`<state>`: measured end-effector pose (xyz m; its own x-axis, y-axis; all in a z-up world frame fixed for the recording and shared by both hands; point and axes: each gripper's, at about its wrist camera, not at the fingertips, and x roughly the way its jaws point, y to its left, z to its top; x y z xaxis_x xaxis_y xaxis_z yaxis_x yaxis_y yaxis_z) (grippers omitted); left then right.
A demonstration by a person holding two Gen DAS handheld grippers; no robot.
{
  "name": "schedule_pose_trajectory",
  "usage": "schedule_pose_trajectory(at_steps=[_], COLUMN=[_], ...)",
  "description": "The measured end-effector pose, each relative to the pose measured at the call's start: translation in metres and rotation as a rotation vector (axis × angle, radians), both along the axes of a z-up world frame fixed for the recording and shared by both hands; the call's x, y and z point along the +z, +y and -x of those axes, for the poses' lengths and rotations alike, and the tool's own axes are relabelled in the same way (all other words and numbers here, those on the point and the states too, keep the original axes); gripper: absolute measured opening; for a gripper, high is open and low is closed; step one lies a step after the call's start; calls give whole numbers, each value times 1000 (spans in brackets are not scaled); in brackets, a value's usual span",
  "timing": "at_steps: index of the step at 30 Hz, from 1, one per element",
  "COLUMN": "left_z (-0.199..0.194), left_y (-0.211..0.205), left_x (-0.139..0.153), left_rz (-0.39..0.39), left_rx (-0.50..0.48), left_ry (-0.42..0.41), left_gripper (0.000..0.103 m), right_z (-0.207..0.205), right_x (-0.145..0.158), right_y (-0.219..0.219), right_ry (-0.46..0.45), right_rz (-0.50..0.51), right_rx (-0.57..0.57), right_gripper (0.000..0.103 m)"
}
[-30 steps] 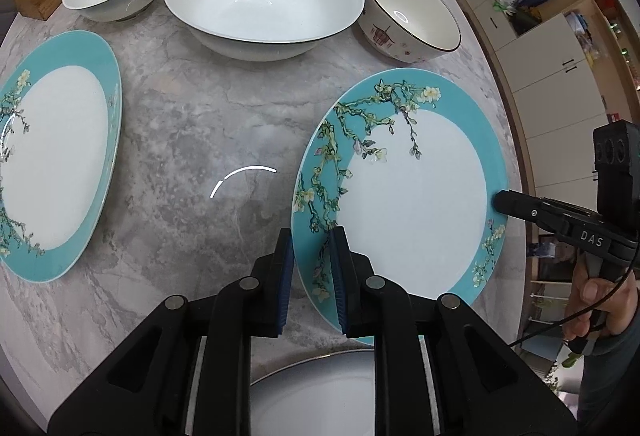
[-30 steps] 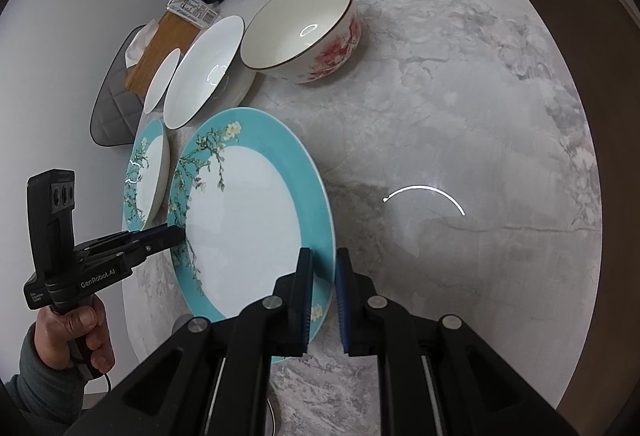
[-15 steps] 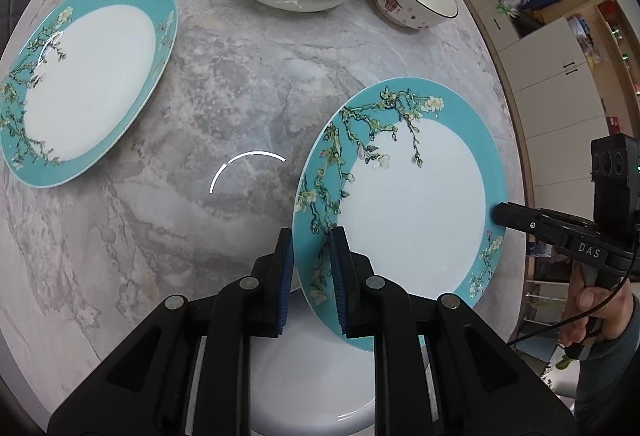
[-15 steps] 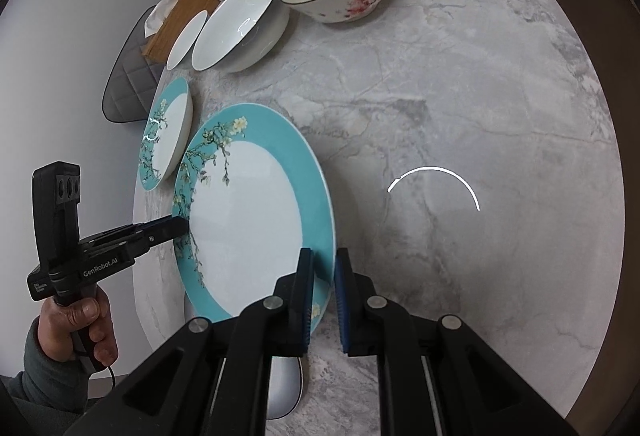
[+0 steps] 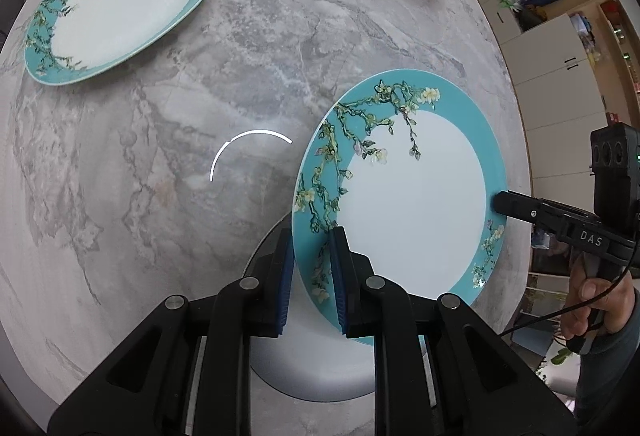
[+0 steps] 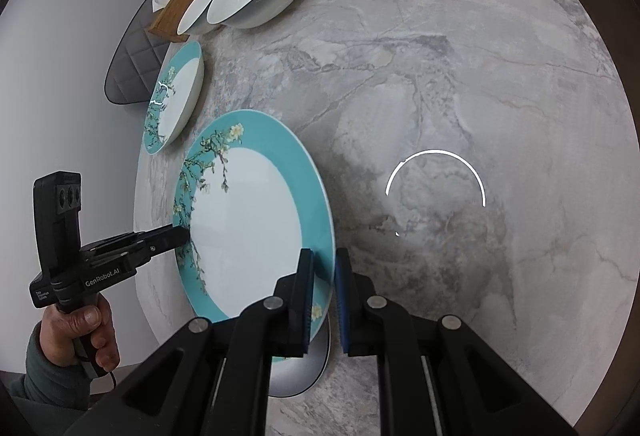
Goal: Organize plates and bowls
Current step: 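Lift the teal plate with both grippers and lower it onto the grey plate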
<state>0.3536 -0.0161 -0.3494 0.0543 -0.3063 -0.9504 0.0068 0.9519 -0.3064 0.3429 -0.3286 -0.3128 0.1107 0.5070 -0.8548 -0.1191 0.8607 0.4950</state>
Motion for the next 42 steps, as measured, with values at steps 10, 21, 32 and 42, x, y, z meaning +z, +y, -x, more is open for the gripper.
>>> schedule_pose_trajectory(at_steps=[10,21,32,42], left_z=[46,80,82,83], left_y=[17,31,31,25], left_x=[-3,-16,-25,-23], left_rz=[13,16,3,-43], left_rx=[1,5,2,-18], left_ry=[25,53,55,16], left_gripper=[15,15,15,16], right_z=[34,58,64,65], right_x=[-6,-19,-31,-30], right_y=[13,24,29,36], right_ry=[31,62,80,44], right_rz=[10,22,40,88], right_rx=[-1,3,3,18], right_gripper=[13,13,13,14])
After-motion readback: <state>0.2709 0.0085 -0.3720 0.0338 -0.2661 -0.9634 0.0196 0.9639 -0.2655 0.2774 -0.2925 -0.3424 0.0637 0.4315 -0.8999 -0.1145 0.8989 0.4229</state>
